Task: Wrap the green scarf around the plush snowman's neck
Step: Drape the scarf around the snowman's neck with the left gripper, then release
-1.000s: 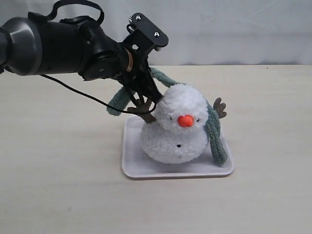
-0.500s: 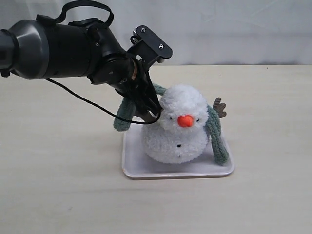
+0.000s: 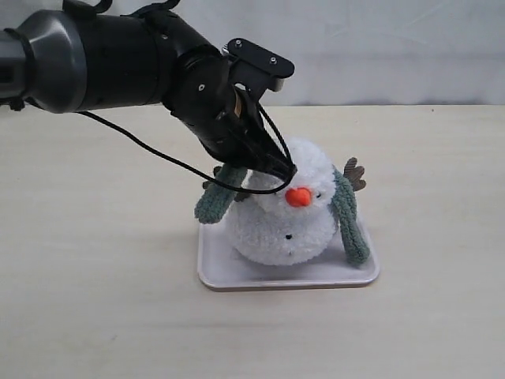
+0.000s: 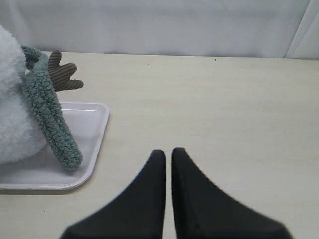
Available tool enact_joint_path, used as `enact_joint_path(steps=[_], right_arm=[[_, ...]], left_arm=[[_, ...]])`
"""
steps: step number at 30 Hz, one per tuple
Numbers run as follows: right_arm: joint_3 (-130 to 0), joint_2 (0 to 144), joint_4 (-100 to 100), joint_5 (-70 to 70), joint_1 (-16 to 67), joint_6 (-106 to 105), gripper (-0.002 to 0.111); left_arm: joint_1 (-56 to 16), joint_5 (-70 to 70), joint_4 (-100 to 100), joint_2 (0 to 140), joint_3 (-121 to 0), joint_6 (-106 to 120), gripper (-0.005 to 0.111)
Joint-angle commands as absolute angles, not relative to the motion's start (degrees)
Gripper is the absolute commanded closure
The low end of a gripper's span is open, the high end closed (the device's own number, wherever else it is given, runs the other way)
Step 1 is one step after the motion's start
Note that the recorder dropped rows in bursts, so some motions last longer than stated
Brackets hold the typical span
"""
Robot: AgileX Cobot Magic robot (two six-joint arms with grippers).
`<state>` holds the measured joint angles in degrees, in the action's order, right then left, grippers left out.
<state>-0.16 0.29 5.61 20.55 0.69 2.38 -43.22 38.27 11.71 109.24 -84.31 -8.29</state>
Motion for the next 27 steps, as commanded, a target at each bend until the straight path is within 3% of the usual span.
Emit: enact_joint_path(steps=[1,5,14,27], right_arm=[[0.00,0.00,5.42,20.02,0.79,2.24,0.104],[0.00,0.00,5.42,20.02,0.79,2.24,0.104],[0.00,0.00,5.42,20.02,0.79,2.24,0.104],[0.00,0.00,5.42,20.02,0.79,2.24,0.104]], left_arm=[[-43.44,40.70,1.59,109.15,-84.73,-0.76,0.107],[-44.18,39.57,-7.56,109.36,-84.73,5.66,0.107],[-44.26,41.79,-6.61,115.97,-84.62,5.77,0.107],[-44.26,42.81,-6.29,112.68,-84.74,6.17,0.107]])
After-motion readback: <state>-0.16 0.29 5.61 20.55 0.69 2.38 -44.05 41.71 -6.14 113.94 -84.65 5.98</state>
